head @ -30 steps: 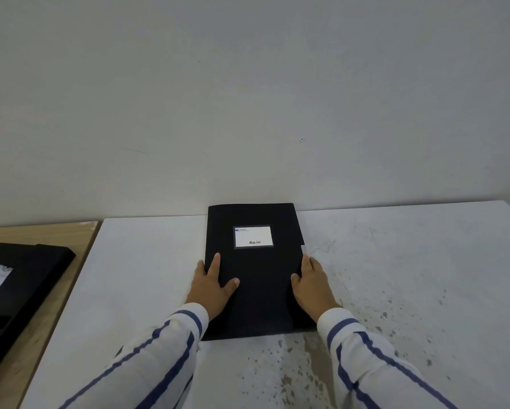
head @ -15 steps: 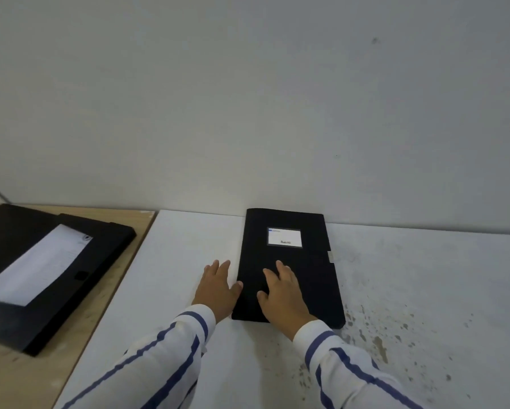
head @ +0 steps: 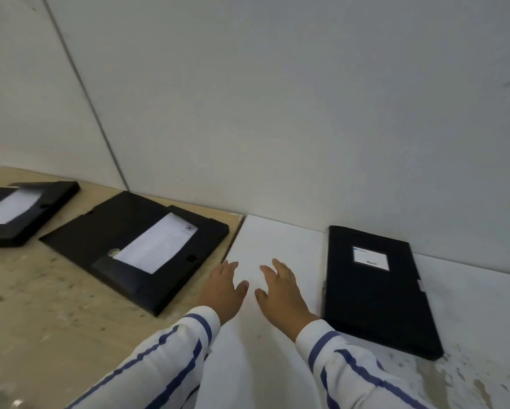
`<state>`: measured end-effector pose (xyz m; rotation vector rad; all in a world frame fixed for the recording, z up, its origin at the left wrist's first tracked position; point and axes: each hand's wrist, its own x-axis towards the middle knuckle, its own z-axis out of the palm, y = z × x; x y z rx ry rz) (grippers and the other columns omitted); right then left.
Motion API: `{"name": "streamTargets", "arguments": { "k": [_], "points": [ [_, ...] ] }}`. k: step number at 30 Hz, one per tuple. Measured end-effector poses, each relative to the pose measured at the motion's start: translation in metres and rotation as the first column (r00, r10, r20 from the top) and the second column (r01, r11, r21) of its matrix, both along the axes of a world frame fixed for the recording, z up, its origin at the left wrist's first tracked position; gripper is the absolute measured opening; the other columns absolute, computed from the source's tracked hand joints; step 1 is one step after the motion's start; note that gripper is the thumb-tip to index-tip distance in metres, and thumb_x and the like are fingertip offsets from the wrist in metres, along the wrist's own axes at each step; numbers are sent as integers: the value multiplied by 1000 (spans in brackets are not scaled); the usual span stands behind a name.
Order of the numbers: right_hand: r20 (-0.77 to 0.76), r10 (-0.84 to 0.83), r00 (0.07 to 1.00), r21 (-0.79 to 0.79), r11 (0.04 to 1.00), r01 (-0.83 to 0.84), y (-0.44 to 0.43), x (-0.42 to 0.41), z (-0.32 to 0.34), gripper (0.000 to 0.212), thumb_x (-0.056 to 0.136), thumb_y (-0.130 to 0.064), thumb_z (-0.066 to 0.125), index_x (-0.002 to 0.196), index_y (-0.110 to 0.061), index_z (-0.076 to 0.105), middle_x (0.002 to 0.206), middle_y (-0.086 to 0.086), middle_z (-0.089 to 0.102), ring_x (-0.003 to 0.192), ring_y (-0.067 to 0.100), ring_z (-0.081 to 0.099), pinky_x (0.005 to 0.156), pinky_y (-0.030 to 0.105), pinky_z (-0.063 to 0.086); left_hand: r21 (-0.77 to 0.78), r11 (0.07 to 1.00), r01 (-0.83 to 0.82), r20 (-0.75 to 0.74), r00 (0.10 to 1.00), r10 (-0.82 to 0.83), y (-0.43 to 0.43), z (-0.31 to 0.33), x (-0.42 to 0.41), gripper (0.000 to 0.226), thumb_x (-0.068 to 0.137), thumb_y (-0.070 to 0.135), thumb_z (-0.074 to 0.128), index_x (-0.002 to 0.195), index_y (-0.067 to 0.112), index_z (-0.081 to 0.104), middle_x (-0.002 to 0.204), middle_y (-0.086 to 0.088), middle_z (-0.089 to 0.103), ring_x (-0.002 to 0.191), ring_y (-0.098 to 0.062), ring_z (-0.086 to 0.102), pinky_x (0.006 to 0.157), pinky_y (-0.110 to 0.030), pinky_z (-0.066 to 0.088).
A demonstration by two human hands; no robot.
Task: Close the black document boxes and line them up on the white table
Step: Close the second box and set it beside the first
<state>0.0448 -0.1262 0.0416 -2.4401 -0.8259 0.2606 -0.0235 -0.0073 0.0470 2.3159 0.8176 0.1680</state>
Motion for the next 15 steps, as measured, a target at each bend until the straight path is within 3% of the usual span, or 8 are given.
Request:
{"name": "streamTargets", "arguments": {
  "k": [4, 8, 15],
  "points": [
    [-8, 38, 999, 48, 998, -38, 67, -47, 6, 52, 95, -30, 49, 142, -22, 30, 158, 3, 17, 145, 25, 11, 115, 39, 24, -8, 1000, -20, 19, 1000, 20, 69, 6, -50, 58, 90, 40, 51, 141, 23, 32, 155, -1, 27, 142, -25, 23, 114, -44, 27],
    [-26, 56, 998, 91, 994, -53, 131, -98, 7, 51, 94, -26, 48, 142, -20, 30, 157, 4, 19, 145, 23, 13, 115, 38, 23, 3, 998, -60, 37, 998, 60, 136, 5, -101, 55, 88, 40, 54, 138, 23, 37, 148, -3, 38, 135, -25, 36, 111, -45, 34],
    [-51, 93, 994, 73, 993, -89, 211, -155, 5, 54, 94, -29, 49, 143, -21, 28, 157, 5, 16, 145, 27, 10, 115, 44, 26, 23, 993, -113, 27, 993, 112, 224, -2, -164, 55, 89, 39, 53, 139, 22, 37, 151, -4, 35, 137, -28, 34, 110, -44, 35]
  ]
}}
